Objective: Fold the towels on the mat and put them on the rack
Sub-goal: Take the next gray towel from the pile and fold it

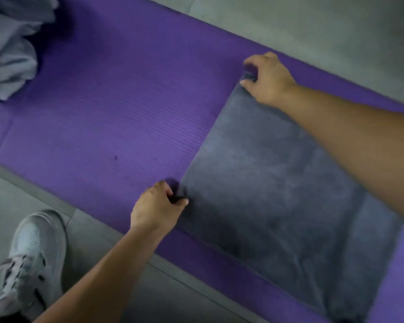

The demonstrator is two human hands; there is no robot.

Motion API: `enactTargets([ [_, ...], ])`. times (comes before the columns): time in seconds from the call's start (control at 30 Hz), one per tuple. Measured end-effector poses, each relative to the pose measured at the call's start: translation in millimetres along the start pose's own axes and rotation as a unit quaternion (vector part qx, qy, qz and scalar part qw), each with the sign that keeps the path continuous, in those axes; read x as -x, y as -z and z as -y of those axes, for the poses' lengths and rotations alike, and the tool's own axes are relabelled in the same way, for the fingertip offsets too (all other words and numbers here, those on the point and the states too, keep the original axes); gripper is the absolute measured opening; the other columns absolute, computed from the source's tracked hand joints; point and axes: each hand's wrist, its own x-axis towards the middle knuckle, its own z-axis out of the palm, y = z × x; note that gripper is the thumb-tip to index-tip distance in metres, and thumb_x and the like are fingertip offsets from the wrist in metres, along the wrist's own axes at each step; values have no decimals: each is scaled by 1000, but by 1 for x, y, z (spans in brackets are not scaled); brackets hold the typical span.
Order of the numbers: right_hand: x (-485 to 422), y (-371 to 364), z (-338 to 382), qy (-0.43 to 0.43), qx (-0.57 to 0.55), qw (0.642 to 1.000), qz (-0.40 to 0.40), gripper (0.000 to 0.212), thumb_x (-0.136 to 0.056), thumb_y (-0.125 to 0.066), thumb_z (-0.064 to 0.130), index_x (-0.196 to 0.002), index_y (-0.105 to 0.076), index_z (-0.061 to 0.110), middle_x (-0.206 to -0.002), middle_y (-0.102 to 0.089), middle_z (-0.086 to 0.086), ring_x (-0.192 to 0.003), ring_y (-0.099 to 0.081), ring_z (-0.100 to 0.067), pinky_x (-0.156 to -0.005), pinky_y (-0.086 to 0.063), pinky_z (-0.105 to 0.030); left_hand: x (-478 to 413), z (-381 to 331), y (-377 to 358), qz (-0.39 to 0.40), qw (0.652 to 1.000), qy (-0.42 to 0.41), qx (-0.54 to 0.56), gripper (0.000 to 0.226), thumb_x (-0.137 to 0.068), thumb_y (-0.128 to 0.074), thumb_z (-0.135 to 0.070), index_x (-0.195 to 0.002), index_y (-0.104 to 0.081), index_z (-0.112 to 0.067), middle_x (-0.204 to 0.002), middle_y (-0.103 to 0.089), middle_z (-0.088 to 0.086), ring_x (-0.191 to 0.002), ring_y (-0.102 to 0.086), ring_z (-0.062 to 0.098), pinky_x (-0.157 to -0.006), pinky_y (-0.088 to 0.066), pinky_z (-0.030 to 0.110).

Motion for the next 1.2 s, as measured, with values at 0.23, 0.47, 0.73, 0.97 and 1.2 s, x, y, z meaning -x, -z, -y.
enactTargets([
  [0.23, -25, 10, 9, -106, 94, 986, 86, 44, -92, -66, 49, -84, -74, 7, -86, -75, -16, -78, -72, -30, -86, -56, -37, 6, 30, 5, 67, 995, 10, 68, 29, -82, -76, -46, -76, -57, -26, -75, -62, -9, -76, -60, 17, -64, -42, 30],
  [0.47, -37, 10, 8, -157, 53, 979, 117, 46, -84, -77, 45, -73, -66, 1, -78, -69, -19, -79, -71, -37, -85, -60, -48, 0, 47, 13, 94, 985, -34, 142, 21, -84, -76, -41, -75, -64, -27, -73, -62, -11, -72, -57, 8, -62, -41, 27],
  [0.73, -74, -11, 64, -172, -133, 975, -41, 28, -95, -62, 48, -93, -67, 21, -90, -65, -7, -64, -60, -19, -45, -47, -22, -37, 69, 49, -66, 976, -13, 208, 23, -89, -71, -29, -69, -62, -21, -63, -60, -8, -72, -61, 25, -67, -44, 32],
  [0.97, -125, -48, 152, -192, -244, 943, -118, 35, -93, -51, 41, -108, -64, 11, -99, -62, -1, -91, -64, -19, -72, -49, -29, -93, 105, 95, -193, 924, 106, 313, 25, -90, -71, -27, -67, -60, -24, -71, -65, -10, -83, -66, 26, -78, -50, 33],
  [1.2, -138, -52, 172, -193, -384, 900, -70, 42, -77, -80, 53, -88, -61, 17, -64, -59, 4, -47, -56, -8, -47, -46, -21, -108, 133, 98, -192, 862, 132, 451, 19, -86, -75, -28, -69, -70, -23, -66, -72, -1, -75, -73, 27, -82, -61, 50],
])
